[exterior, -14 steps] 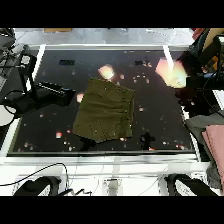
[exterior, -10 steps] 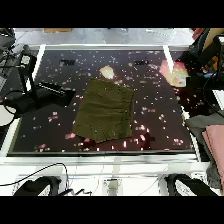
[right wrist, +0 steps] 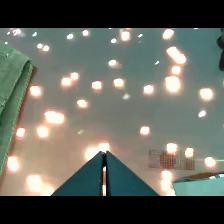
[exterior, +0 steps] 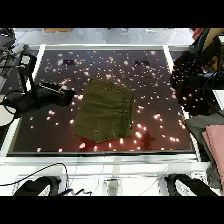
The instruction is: Fold the clothes and pants, and hang the long-sleeved shirts on hangers.
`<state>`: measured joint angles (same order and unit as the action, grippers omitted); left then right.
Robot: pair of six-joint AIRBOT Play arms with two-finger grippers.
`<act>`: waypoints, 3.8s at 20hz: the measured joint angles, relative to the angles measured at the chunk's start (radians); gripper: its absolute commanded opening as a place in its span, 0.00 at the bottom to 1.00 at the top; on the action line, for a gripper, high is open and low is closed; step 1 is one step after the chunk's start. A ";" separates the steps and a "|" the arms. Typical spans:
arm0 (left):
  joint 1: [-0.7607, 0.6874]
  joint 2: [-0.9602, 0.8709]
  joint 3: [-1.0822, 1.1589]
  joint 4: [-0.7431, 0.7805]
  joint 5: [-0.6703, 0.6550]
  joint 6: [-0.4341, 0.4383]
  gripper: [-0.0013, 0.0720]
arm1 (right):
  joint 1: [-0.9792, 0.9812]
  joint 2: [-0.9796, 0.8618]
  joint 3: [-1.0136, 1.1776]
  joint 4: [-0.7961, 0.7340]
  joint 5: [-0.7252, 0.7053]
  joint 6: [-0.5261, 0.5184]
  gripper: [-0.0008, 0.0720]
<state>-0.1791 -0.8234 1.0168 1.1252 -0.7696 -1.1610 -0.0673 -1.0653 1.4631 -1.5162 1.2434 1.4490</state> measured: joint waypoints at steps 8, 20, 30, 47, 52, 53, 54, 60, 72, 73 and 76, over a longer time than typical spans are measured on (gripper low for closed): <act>0.000 0.000 0.000 0.031 -0.049 -0.032 0.96 | 0.000 -0.056 -0.114 0.073 0.022 -0.134 0.09; 0.060 -0.161 -0.003 0.329 -0.355 -0.120 0.94 | 0.000 -0.214 -0.772 0.754 -0.065 -0.407 0.70; 0.267 -0.319 -0.030 0.112 -0.404 -0.091 0.94 | 0.154 -0.418 -0.711 0.921 -0.149 -0.464 0.70; 0.410 -0.494 -0.330 -0.352 -0.301 0.215 0.91 | 0.251 -0.507 -0.609 0.939 -0.143 -0.387 0.09; 0.410 -0.561 -0.335 -0.401 -0.256 0.262 0.37 | 0.259 -0.507 -0.608 0.967 -0.156 -0.394 0.09; 0.410 -0.569 -0.336 -0.404 -0.238 0.272 0.17 | 0.259 -0.506 -0.608 0.971 -0.157 -0.394 0.09; 0.410 -0.576 -0.337 -0.410 -0.217 0.280 0.05 | 0.260 -0.506 -0.608 0.974 -0.158 -0.395 0.09; 0.410 -0.563 -0.296 -0.578 -0.219 0.375 0.05 | 0.260 -0.454 -0.595 0.966 -0.145 -0.435 0.09; 0.412 0.182 -0.021 -0.664 -0.380 0.421 0.05 | 0.261 0.104 -0.235 0.960 -0.013 -0.410 0.09; 0.412 0.275 -0.014 -0.662 -0.335 0.421 0.05 | 0.261 0.163 -0.215 0.987 -0.009 -0.390 0.09; 0.412 0.505 -0.005 -0.653 -0.170 0.421 0.05 | 0.261 0.319 -0.183 1.051 -0.018 -0.336 0.09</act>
<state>0.2325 -0.3180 1.0122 0.4717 -0.9394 -0.7399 0.1936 -0.7464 1.2800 -0.4656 1.2259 1.1130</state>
